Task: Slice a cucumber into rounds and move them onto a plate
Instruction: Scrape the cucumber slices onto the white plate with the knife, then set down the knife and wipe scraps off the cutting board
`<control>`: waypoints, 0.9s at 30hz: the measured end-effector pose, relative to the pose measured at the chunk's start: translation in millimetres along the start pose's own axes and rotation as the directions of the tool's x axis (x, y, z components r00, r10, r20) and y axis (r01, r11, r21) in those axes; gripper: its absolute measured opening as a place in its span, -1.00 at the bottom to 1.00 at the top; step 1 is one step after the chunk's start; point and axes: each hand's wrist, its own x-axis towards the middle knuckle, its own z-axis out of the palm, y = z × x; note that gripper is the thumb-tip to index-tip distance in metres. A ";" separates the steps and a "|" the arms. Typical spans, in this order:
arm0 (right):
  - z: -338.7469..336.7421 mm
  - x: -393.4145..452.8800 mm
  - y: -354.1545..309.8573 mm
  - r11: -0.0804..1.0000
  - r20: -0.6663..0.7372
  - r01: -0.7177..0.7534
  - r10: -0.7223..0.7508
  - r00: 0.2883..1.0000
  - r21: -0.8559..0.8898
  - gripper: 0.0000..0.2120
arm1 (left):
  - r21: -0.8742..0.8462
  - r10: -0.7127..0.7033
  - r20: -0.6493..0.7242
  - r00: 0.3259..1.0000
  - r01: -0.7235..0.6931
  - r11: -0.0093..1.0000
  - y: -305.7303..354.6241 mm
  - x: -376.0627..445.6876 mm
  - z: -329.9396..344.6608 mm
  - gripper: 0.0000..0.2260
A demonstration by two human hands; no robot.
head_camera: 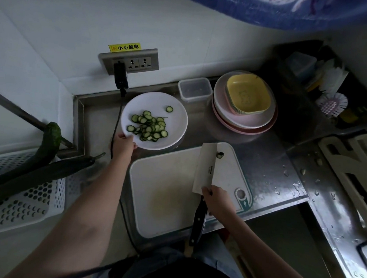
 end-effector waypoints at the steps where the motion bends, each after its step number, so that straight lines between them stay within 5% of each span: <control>1: -0.4 0.8 -0.1 1.000 0.004 -0.004 0.004 1.000 -0.001 -0.64 | -0.009 0.003 0.004 1.000 -0.003 1.000 -3.0 -0.2 0.6 -0.85; 4: -0.5 3.3 0.6 1.000 0.005 0.012 -0.013 1.000 0.009 -0.67 | 0.169 0.130 -0.040 0.991 -0.121 0.978 -5.8 -12.9 1.2 -0.68; 8: -0.9 0.4 2.6 0.979 -0.064 0.102 -0.092 0.994 0.178 -0.70 | 0.501 0.498 -0.021 0.867 -0.422 0.755 -15.1 -50.1 1.6 -0.66; 11: -13.0 -4.0 6.0 0.953 -0.161 0.148 -0.107 0.981 0.265 -0.70 | 0.575 0.589 0.164 0.791 -0.562 0.595 -41.8 -74.8 0.9 -0.78; 15: -46.9 -3.2 18.3 0.974 -0.333 0.205 -0.164 0.929 0.093 -0.72 | 0.586 0.619 0.379 0.688 -0.696 0.415 -75.0 -106.7 -2.0 -0.77; 19: -82.6 2.3 41.1 0.961 -0.384 0.165 -0.241 0.891 -0.221 -0.74 | 0.631 0.610 0.362 0.705 -0.667 0.397 -94.9 -123.1 -12.1 -0.77; 23: -98.3 13.7 40.7 0.890 -0.279 0.134 -0.276 0.920 -0.437 -0.77 | 0.689 0.599 0.292 0.745 -0.599 0.408 -99.8 -138.3 -9.1 -0.75; 27: -89.4 12.5 39.2 0.805 -0.113 0.282 -0.393 0.913 -0.523 -0.81 | 0.680 0.585 0.171 0.793 -0.525 0.512 -110.8 -159.1 0.5 -0.76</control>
